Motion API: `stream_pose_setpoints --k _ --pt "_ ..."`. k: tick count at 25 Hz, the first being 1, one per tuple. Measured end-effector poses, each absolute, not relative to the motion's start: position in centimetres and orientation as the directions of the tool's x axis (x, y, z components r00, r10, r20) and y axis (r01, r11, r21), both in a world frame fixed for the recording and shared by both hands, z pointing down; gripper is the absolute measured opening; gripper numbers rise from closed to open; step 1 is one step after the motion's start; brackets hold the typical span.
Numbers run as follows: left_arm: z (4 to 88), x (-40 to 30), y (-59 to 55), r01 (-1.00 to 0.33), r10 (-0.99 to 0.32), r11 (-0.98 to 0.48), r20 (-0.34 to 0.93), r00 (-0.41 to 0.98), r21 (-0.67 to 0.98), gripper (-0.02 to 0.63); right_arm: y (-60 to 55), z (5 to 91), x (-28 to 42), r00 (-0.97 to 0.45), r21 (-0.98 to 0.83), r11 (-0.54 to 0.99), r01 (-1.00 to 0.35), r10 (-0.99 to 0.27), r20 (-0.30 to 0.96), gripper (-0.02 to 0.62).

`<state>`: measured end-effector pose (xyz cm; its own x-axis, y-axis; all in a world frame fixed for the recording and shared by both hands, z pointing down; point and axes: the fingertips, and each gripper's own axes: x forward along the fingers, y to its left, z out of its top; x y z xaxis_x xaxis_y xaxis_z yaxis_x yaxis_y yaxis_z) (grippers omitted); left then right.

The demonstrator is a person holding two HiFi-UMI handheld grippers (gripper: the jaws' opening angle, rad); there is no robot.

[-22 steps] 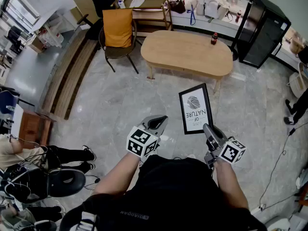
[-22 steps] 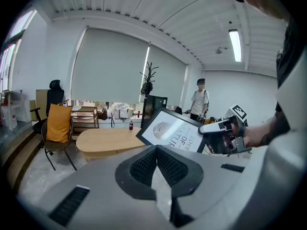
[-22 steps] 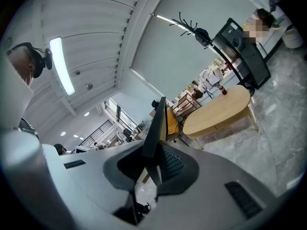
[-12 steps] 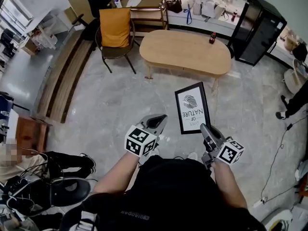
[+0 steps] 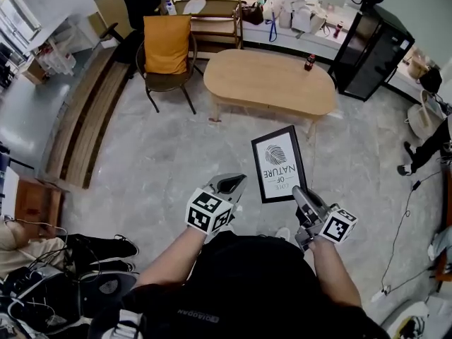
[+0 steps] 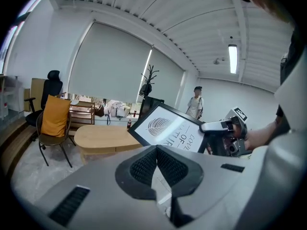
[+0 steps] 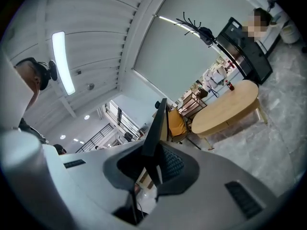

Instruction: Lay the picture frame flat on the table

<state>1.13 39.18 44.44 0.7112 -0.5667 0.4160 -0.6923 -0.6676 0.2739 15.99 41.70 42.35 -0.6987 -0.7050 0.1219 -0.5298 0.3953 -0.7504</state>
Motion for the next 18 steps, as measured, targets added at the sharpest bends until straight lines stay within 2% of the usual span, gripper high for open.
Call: stream_pose_setpoints --k 5,9,18 --pt "45.1 -3.3 39.2 -0.658 -0.511 -0.678 0.432 0.743 0.329 0.005 40.9 43.1 11.6 -0.660 -0.780 0.333 -0.529 -0.739 0.132 0.049" --pt "46.2 -5.8 39.1 -0.650 -0.487 -0.696 0.465 0.740 0.306 0.005 41.4 44.5 8.9 -0.654 -0.794 0.292 -0.534 -0.738 0.169 0.049" --pt "46.7 -7.6 36.6 -0.670 -0.507 -0.667 0.461 0.728 0.325 0.005 39.2 45.0 7.7 -0.664 -0.788 0.275 -0.551 -0.717 0.213 0.049"
